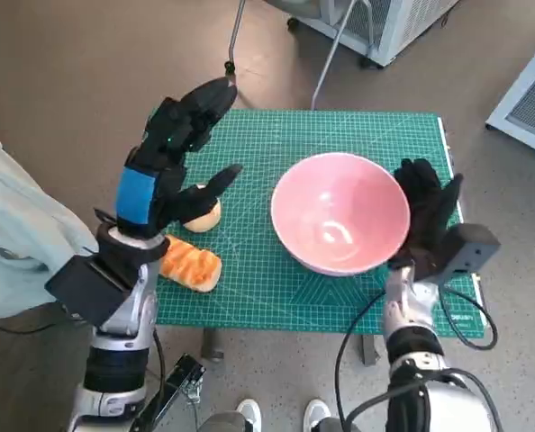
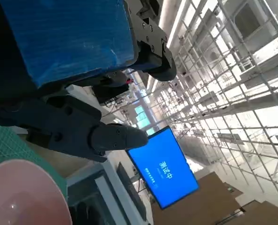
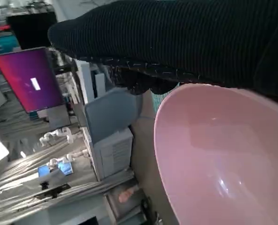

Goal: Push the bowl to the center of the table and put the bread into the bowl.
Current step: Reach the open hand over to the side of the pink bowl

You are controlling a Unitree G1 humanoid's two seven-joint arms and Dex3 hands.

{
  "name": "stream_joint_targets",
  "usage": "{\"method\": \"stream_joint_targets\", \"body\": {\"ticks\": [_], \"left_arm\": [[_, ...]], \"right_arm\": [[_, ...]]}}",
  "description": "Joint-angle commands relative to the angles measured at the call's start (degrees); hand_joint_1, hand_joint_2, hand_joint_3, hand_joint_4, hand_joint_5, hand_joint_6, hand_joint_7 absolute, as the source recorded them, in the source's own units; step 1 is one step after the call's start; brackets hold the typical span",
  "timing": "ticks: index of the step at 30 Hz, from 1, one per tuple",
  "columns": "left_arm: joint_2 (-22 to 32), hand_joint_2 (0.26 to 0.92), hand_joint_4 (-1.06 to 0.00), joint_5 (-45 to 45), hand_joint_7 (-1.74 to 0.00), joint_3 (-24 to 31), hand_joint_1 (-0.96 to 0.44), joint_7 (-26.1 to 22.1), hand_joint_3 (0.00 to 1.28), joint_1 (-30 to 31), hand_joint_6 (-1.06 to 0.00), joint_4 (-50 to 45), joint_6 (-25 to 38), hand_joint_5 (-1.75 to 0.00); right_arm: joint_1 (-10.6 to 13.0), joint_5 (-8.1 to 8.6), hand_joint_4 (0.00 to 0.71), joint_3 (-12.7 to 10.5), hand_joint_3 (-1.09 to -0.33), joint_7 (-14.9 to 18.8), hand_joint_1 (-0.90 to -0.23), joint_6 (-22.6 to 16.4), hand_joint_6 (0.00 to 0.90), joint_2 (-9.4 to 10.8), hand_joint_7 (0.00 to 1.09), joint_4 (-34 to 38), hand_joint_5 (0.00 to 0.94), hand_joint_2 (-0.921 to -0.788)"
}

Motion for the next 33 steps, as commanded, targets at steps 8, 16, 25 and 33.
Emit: {"method": "stream_joint_targets", "body": {"ticks": [8,16,25,33], "left_arm": [[0.86,0.921,-0.46,-0.66,-0.44,0.95,-0.29,-0.46,0.25,1.83,-0.30,-1.75,0.84,0.00],[0.69,0.921,-0.46,-0.99,-0.42,1.35,-0.30,-0.56,0.25,2.31,-0.31,-1.51,0.89,0.00],[0.88,0.921,-0.46,-1.51,-0.33,2.46,-0.30,-0.85,0.25,3.57,-0.36,-0.58,0.10,0.00],[1.76,0.921,-0.46,-2.11,-0.23,4.22,-0.31,-1.70,0.24,5.12,-0.42,0.29,-1.04,0.00]], "right_arm": [[-2.25,0.96,0.256,-1.68,-0.875,-1.81,-0.506,3.22,0.151,2.34,0.72,1.29,0.012,-0.921],[-3.60,-0.57,0.289,-0.79,-0.822,-3.92,-0.547,4.16,0.176,2.63,0.74,1.34,0.023,-0.921],[-3.83,-2.72,0.299,0.56,-0.830,-4.59,-0.543,4.22,0.176,0.39,0.72,1.13,0.023,-0.921],[-4.44,-4.07,0.299,1.60,-0.851,-4.74,-0.506,1.99,0.175,-1.96,0.71,0.25,0.019,-0.921]]}}
